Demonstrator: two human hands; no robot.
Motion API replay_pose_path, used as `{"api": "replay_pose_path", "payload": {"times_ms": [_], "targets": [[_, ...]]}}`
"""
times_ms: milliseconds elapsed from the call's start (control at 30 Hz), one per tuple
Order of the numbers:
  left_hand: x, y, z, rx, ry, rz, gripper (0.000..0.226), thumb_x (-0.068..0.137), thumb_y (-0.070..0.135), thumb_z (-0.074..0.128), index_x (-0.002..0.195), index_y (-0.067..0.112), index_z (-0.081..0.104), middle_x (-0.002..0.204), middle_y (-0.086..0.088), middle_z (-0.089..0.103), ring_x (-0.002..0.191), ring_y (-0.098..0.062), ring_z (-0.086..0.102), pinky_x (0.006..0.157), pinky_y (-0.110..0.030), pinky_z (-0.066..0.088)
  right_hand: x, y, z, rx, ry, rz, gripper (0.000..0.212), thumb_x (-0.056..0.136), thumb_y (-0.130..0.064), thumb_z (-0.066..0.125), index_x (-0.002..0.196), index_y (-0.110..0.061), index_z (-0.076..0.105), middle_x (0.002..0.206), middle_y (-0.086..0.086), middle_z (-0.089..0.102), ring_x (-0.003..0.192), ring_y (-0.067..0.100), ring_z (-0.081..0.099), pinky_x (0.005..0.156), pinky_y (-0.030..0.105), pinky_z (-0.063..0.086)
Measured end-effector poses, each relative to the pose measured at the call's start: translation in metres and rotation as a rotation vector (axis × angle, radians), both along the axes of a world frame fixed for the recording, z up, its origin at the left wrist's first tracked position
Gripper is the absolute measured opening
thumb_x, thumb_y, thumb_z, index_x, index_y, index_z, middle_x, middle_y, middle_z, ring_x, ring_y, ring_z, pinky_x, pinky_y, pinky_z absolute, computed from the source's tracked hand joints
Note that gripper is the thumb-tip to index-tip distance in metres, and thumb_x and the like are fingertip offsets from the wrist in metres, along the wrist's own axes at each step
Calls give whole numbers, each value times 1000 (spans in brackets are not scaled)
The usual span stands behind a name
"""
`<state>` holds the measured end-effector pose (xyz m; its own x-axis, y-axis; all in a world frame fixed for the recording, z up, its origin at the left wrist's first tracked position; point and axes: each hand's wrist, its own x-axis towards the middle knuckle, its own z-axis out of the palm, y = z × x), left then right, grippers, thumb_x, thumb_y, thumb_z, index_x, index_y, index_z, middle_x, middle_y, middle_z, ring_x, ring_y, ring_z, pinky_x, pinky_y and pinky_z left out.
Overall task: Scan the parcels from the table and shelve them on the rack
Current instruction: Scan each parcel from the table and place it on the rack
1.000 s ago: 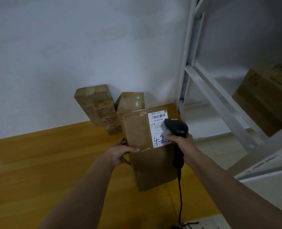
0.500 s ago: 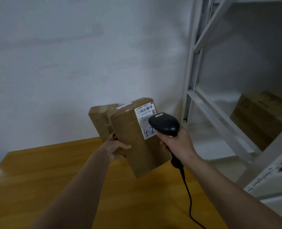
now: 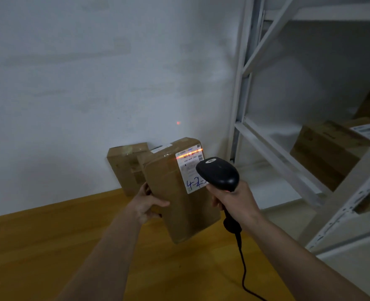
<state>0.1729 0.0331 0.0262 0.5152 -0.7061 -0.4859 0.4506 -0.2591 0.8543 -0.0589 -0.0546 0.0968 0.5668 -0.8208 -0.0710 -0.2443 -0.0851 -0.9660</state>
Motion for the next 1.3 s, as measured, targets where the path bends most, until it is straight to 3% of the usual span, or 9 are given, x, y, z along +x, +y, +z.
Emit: {"api": "replay_pose_path", "payload": {"times_ms": [200, 367, 500, 667, 833, 967, 1100, 1200, 1300], "targets": [[-32, -5, -13, 34, 2, -162, 119, 55, -19, 77, 151, 27, 24, 151, -5, 36, 140, -36, 28, 105, -67, 31, -37, 16, -4, 90, -40, -119, 6, 86, -14, 70, 89, -9, 68, 61, 2, 66, 53, 10, 62, 61, 27, 53], [-74, -6, 0, 83, -71, -375, 141, 28, 6, 97, 148, 29, 28, 147, -3, 39, 137, -33, 32, 106, -64, 33, -85, 20, 1, 128, -101, -195, 7, 86, -13, 70, 90, -7, 68, 63, 3, 69, 58, 13, 65, 63, 26, 55], [-119, -3, 13, 112, -143, -521, 133, 30, 10, 98, 145, 27, 33, 133, 0, 48, 133, -31, 38, 107, -60, 34, -137, 26, 4, 140, -123, -239, 16, 86, -20, 71, 88, -4, 69, 65, 10, 69, 61, 18, 65, 73, 34, 55], [-200, -7, 31, 164, -197, -627, 145, 27, 17, 100, 150, 28, 25, 146, -5, 40, 136, -32, 35, 107, -60, 33, -224, 46, 7, 167, -152, -381, 16, 87, -19, 69, 78, -6, 64, 55, 5, 56, 55, 19, 56, 59, 29, 54], [-264, 5, 38, 157, -173, -513, 129, 38, 4, 96, 146, 25, 28, 143, -11, 41, 135, -35, 35, 104, -64, 33, -313, 63, 9, 169, -228, -510, 17, 88, -14, 66, 74, -6, 61, 52, 4, 53, 48, 16, 52, 59, 31, 55], [-303, 23, 38, 176, -187, -437, 112, 50, 1, 90, 144, 17, 32, 142, -15, 42, 134, -38, 35, 103, -68, 29, -364, 77, 7, 175, -272, -545, 11, 88, -14, 66, 89, -3, 65, 57, 7, 54, 49, 16, 54, 69, 40, 57], [-345, 32, 44, 204, -95, -424, 79, 55, 2, 85, 125, 8, 48, 126, -13, 48, 131, -38, 37, 104, -72, 24, -405, 90, 5, 176, -302, -575, 12, 86, -11, 68, 94, -4, 63, 59, 8, 53, 53, 17, 54, 62, 32, 57], [-379, 37, 42, 190, -60, -382, 88, 45, 9, 85, 126, 4, 52, 128, -14, 54, 120, -37, 46, 101, -70, 29, -435, 99, 3, 178, -318, -599, 18, 82, -6, 72, 95, -6, 61, 60, 8, 51, 54, 17, 54, 63, 32, 58], [-419, 34, 40, 127, 23, -283, 105, 37, 6, 89, 133, 5, 48, 118, -20, 61, 96, -37, 60, 72, -56, 52, -461, 103, -1, 179, -306, -644, 24, 80, -2, 74, 99, -9, 61, 68, 10, 52, 58, 19, 56, 70, 37, 61]]}}
